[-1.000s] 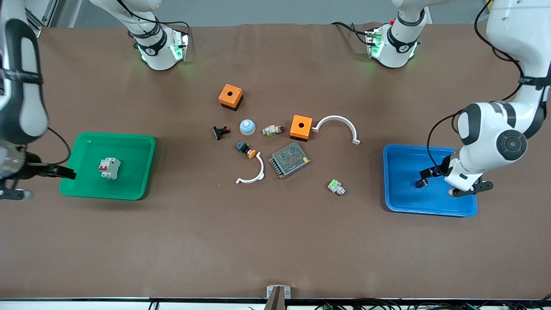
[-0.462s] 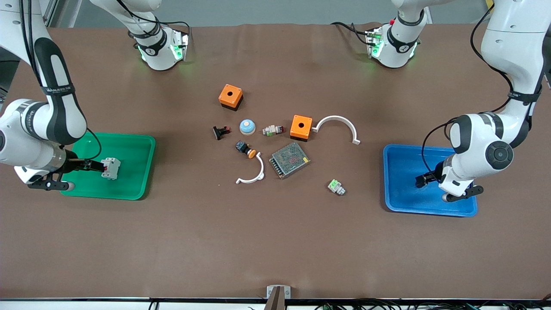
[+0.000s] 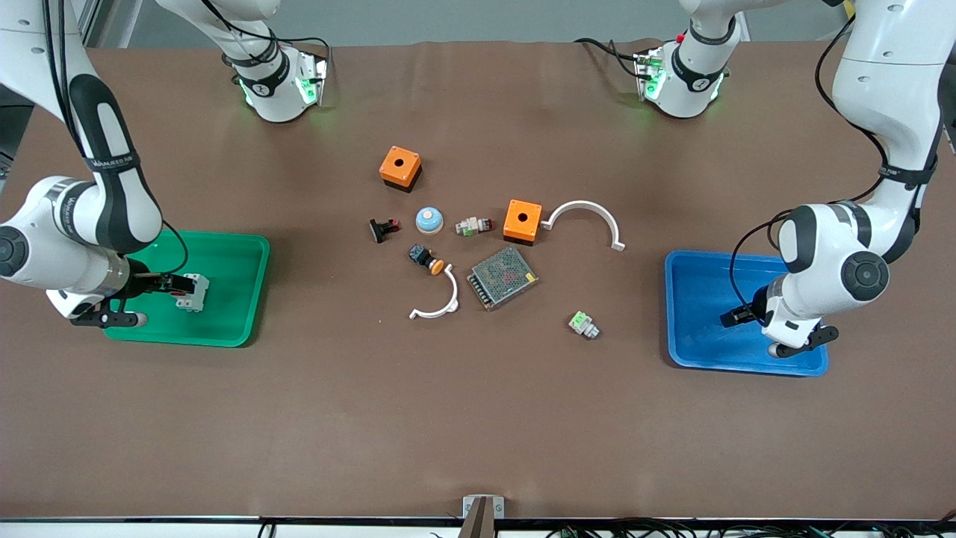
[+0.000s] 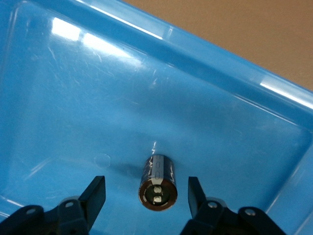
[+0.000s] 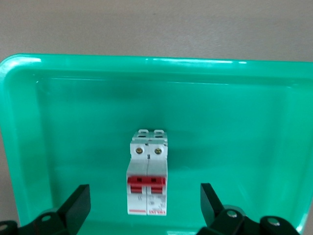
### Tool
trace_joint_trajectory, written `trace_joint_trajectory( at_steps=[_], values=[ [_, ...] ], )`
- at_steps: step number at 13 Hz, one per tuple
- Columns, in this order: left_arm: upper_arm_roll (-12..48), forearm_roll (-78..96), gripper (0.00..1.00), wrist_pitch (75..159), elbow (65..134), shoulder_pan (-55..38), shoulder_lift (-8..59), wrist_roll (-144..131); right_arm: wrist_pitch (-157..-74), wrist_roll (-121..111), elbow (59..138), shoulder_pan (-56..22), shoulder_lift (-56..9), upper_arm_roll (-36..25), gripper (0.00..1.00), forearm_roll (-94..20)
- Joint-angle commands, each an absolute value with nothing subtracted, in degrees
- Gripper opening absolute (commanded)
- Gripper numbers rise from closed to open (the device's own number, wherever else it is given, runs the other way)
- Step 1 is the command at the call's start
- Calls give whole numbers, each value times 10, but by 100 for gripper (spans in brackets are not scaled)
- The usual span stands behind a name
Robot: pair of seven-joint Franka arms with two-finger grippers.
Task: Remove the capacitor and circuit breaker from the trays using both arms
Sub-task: 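Close the right gripper on the breaker while the left gripper grasps the capacitor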
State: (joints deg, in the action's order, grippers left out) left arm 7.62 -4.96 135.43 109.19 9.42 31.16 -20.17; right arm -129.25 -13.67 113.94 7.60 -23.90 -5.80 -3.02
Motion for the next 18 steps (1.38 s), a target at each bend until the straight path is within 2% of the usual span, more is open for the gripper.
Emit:
trace_joint_trajectory(
  at_steps=[1,3,4,5,8,11,13,14,16,18],
  values=[
    [77,-40,69,1356,1078,97,323,-204,-1306,-163,1144,86,-255,-53,98,-51],
    [77,-40,60,1356,1078,98,326,-204,-1305,-163,1144,86,-258,-54,89,-51],
    [77,-39,52,1356,1078,98,327,-204,-1304,-165,1144,86,-259,-54,82,-51],
    [78,-35,38,1356,1078,98,326,-205,-1303,-166,1144,87,-263,-54,75,-51],
    [78,-33,2,1355,1078,94,322,-206,-1300,-170,1144,90,-265,-54,66,-49],
    [91,-33,0,1334,1080,91,285,-219,-1297,-172,1145,91,-265,-55,58,-48],
    [134,-33,0,1277,1078,91,250,-239,-1289,-171,1145,91,-265,-55,49,-48],
    [159,-33,0,1259,1078,91,236,-263,-1288,-171,1145,91,-265,-55,42,-48],
    [222,-34,0,1258,1079,91,232,-376,-1284,-171,1145,91,-265,-55,22,-48],
    [264,-38,0,1271,1081,76,240,-445,-1284,-171,1143,91,-263,-55,13,-47]
  ],
)
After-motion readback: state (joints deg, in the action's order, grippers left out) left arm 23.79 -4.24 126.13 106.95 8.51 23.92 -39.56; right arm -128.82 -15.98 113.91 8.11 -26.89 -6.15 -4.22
